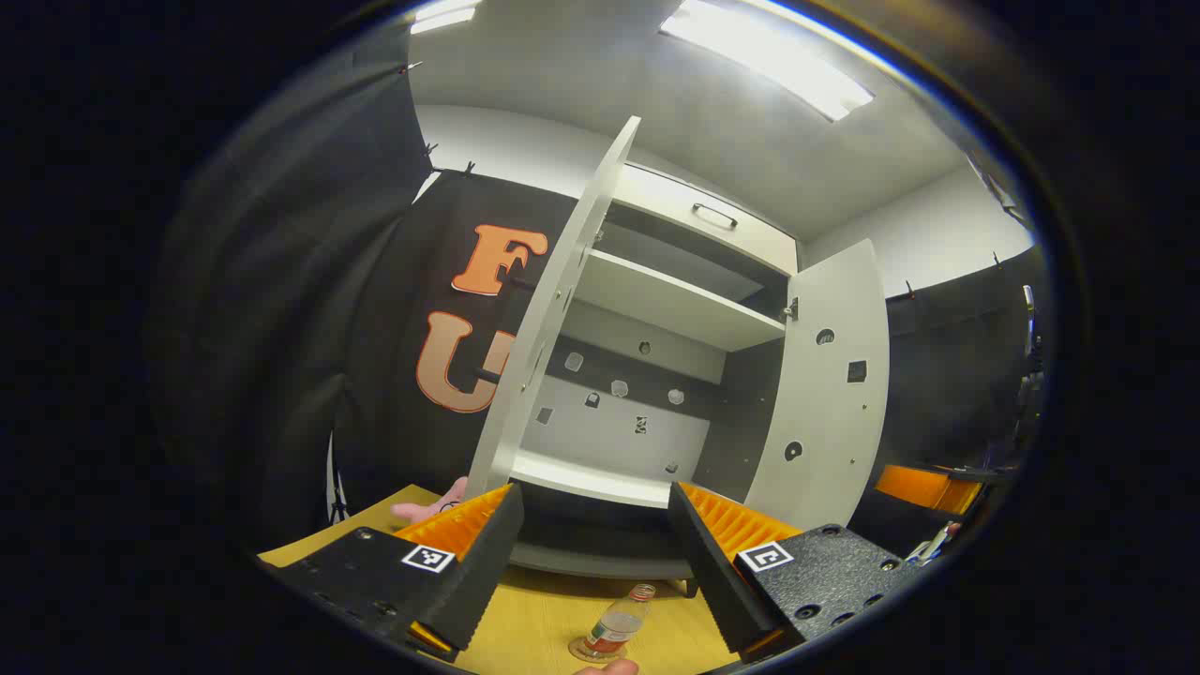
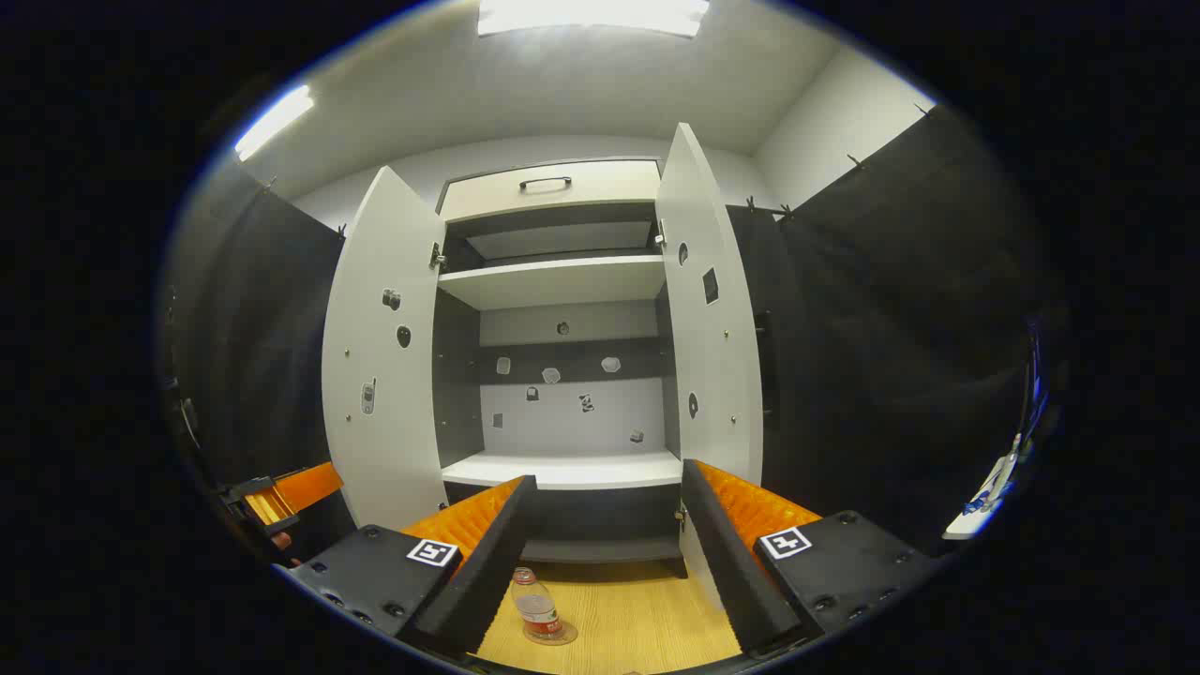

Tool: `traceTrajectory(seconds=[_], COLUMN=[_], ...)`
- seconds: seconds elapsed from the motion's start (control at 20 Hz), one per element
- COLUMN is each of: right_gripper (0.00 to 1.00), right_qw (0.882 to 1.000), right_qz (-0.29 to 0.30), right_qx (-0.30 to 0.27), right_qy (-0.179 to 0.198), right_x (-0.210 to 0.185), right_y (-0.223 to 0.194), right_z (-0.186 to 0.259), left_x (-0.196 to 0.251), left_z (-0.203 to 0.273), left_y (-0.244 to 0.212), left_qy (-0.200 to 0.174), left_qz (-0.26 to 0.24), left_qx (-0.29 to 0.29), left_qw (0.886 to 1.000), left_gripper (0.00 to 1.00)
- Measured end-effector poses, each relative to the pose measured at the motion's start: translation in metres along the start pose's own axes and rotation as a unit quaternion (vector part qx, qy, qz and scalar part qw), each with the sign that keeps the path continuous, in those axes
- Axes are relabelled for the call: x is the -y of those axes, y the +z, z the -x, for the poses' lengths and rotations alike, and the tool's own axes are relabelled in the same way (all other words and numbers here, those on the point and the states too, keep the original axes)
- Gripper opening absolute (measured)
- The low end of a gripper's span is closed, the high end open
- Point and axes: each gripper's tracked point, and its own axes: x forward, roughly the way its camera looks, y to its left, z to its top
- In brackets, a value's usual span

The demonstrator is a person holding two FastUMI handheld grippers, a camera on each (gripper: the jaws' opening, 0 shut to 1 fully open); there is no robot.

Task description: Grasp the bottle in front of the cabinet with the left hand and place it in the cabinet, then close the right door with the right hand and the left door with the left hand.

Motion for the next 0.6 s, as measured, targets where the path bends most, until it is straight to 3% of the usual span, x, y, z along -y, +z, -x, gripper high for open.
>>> traceTrajectory(seconds=[0.6], right_gripper=[1.0], right_qw=[1.0], right_qz=[-0.001], right_qx=[0.0], right_qy=[-0.002], right_x=[-0.0003], right_y=[-0.0001], right_z=[-0.0032], left_x=[-0.0056], left_z=[-0.0011], left_y=[-0.0006], left_qy=[0.007], left_qz=[-0.003], left_qx=[-0.001], left_qw=[1.0], left_gripper=[0.94])
